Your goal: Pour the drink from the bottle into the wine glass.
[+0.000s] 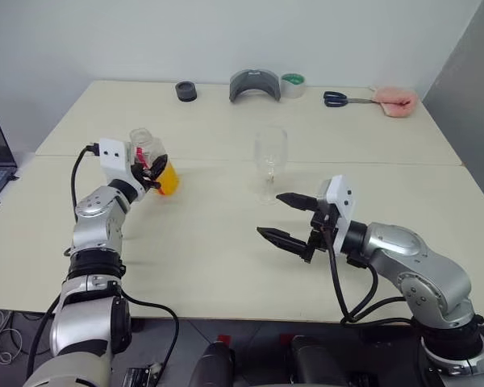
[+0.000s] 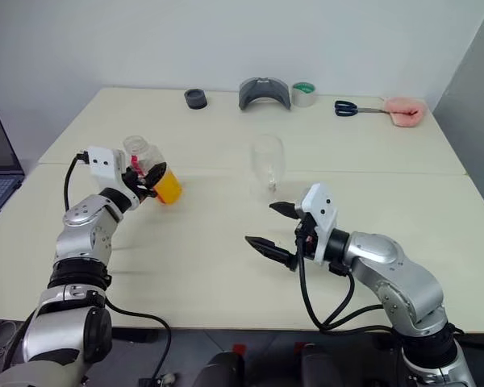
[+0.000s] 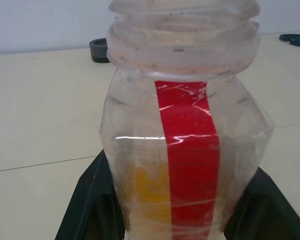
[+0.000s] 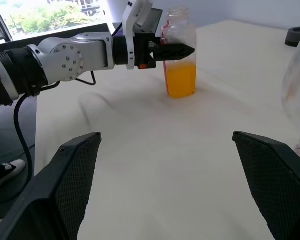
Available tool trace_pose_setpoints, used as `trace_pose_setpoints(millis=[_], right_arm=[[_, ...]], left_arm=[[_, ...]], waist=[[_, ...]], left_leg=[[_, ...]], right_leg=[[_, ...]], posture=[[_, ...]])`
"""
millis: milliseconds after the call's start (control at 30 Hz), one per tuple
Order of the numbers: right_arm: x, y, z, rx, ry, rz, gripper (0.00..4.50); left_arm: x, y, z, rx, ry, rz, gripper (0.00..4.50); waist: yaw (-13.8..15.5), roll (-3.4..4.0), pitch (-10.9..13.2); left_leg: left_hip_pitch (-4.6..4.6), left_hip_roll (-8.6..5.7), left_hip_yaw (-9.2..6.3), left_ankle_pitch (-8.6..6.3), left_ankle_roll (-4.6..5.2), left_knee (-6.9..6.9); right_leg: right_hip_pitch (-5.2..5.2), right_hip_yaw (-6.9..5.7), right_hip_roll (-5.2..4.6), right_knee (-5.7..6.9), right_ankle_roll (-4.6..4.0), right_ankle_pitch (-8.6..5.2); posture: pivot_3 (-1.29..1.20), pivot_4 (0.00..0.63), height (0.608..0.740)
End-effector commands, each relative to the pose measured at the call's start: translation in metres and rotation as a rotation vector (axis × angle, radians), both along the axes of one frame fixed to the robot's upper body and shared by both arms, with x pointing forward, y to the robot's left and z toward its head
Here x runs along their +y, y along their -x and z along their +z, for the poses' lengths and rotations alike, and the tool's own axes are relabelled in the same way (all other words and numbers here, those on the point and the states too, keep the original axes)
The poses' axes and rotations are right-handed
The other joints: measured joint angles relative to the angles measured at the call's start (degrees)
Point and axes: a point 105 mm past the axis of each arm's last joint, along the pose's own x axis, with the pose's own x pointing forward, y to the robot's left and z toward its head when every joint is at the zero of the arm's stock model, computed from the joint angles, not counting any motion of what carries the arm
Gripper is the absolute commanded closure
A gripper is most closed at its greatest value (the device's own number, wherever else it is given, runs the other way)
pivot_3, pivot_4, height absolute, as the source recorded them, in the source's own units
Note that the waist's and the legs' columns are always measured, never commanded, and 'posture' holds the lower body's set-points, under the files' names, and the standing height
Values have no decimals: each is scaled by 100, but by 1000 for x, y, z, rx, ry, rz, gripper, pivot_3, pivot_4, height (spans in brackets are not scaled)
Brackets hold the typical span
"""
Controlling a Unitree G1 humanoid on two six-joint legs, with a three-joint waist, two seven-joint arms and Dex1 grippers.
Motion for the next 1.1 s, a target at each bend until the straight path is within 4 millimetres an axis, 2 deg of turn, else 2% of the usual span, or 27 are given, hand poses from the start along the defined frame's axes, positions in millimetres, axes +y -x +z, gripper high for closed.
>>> trace_pose_setpoints(millis=[33, 200, 333, 433, 600, 767, 900, 1100], right_arm=[[-8, 1, 22, -106, -34, -56, 0], [-25, -12, 32, -224, -30, -212, 0], [-38, -20, 47, -267, -73, -250, 0], [-51, -31, 56, -320, -76, -324, 0], [-54, -35, 60, -343, -75, -340, 0], [-50, -35, 61, -338, -89, -339, 0], [-48, -35, 58, -332, -82, -344, 0], [-52, -38, 51, -325, -55, -374, 0]], left_arm=[[-21, -1, 29, -80, -27, -64, 2621], [-56, -7, 54, -144, -152, -161, 2621], [-87, -9, 76, -252, -353, -241, 2621], [-105, -14, 90, -296, -402, -278, 2622], [-135, -17, 109, -405, -541, -342, 2622], [-151, -19, 120, -519, -728, -362, 2622], [-159, -20, 122, -559, -812, -370, 2622], [-162, -22, 126, -617, -922, -357, 2622]], waist=[[5, -2, -1], [10, -5, 0], [9, -7, 2], [8, -10, 4], [-8, -11, 5], [-9, -14, 7], [-8, -15, 8], [-6, -15, 8]], left_leg=[[-2, 0, -1, 1, -2, 2], [-6, -4, -4, 8, -14, 4], [-7, -4, -1, 9, -15, 4], [-6, -4, 4, 9, -16, 4], [-4, -4, 9, 9, -15, 1], [-7, -5, 17, 7, -12, 1], [-8, -6, 16, 5, -9, 1], [-9, -7, 15, 0, 0, 2]], right_leg=[[0, 0, -1, 0, 0, 0], [0, -3, -2, -1, 0, 0], [0, -4, 0, 0, 0, 0], [0, 1, 0, -1, 1, 1], [-2, 2, 1, -1, 1, 1], [-7, 9, 1, -1, 1, 1], [-7, 8, 0, -1, 1, 1], [-8, 7, 0, 0, 1, 1]], posture=[[0, 150, 740], [0, 150, 740], [0, 150, 740], [0, 150, 740], [0, 150, 740], [0, 150, 740], [0, 150, 740], [0, 150, 740]])
